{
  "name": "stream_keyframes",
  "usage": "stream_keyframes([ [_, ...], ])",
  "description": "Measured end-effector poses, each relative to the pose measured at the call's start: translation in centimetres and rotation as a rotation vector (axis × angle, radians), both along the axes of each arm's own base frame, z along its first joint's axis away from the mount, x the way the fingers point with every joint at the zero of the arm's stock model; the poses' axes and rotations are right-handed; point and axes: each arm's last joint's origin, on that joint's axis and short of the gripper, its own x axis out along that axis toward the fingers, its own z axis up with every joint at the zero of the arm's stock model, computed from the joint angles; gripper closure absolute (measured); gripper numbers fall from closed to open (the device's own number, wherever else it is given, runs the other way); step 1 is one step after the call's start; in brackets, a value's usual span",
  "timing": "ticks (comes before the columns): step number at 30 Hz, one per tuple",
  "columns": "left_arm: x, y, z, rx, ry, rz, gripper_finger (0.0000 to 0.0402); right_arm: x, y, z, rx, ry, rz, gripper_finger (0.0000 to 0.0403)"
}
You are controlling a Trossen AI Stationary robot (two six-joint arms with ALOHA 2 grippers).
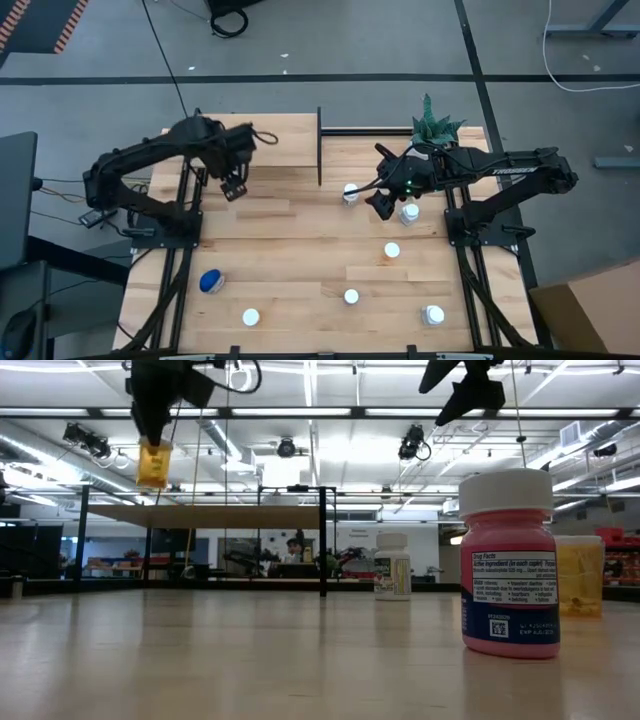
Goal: Pick and place medicine bottles onto shelf by color
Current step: Put the top left orange pill bottle on the shelf
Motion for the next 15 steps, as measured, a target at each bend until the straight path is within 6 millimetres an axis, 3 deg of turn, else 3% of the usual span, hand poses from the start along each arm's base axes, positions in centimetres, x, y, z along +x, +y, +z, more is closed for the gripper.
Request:
stream_keyframes([
  [9, -2.0, 2.9, 6.0, 0.240, -0.125, 0.059, 0.0177, 0.1, -0.1, 0.1, -0.015, -0.014, -0.015, 0.0097],
  [15, -3.9, 5.3, 6.6, 0.280, -0.095, 0.133, 0.0172, 0.1, -0.1, 0.1, -0.014, -0.016, -0.016, 0.0098],
])
